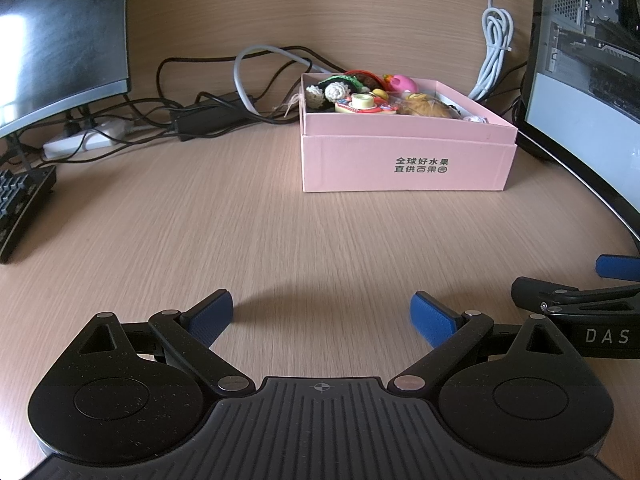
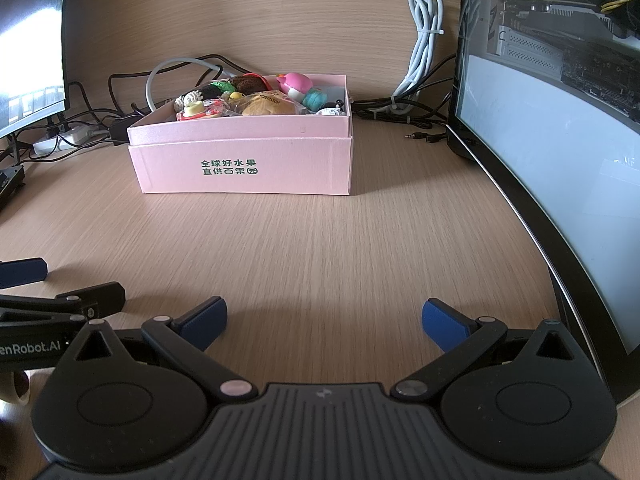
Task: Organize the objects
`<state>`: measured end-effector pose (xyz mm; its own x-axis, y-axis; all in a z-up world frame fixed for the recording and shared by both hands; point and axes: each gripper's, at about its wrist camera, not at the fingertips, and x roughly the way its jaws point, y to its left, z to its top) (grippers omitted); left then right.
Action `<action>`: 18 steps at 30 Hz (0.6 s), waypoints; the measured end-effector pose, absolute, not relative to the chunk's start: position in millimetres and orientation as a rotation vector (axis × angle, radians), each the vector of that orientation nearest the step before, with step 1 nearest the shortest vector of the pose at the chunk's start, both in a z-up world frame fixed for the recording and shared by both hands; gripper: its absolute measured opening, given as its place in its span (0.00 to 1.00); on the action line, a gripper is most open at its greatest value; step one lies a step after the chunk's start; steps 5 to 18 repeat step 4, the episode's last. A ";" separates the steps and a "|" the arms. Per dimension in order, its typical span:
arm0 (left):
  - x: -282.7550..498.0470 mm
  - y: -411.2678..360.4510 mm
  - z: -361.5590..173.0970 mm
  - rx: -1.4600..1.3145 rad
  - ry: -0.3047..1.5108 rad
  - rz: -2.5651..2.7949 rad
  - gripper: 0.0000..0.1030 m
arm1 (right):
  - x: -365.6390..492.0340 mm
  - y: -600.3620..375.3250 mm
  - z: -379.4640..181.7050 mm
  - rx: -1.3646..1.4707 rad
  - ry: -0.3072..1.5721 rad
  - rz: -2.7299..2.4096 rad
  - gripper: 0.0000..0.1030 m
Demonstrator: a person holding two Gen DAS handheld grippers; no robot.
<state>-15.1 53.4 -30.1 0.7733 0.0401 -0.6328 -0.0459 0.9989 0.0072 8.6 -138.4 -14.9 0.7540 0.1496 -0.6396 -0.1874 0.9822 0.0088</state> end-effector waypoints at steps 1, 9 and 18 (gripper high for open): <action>-15.1 53.4 -30.1 -0.010 0.685 0.046 0.96 | 8.6 -138.4 -14.9 -0.057 0.693 0.184 1.00; -15.2 54.0 -29.9 -0.014 0.684 0.044 0.96 | 8.7 -138.4 -14.9 -0.057 0.693 0.184 1.00; -15.2 54.0 -29.9 -0.014 0.684 0.044 0.96 | 8.7 -138.4 -14.9 -0.057 0.693 0.184 1.00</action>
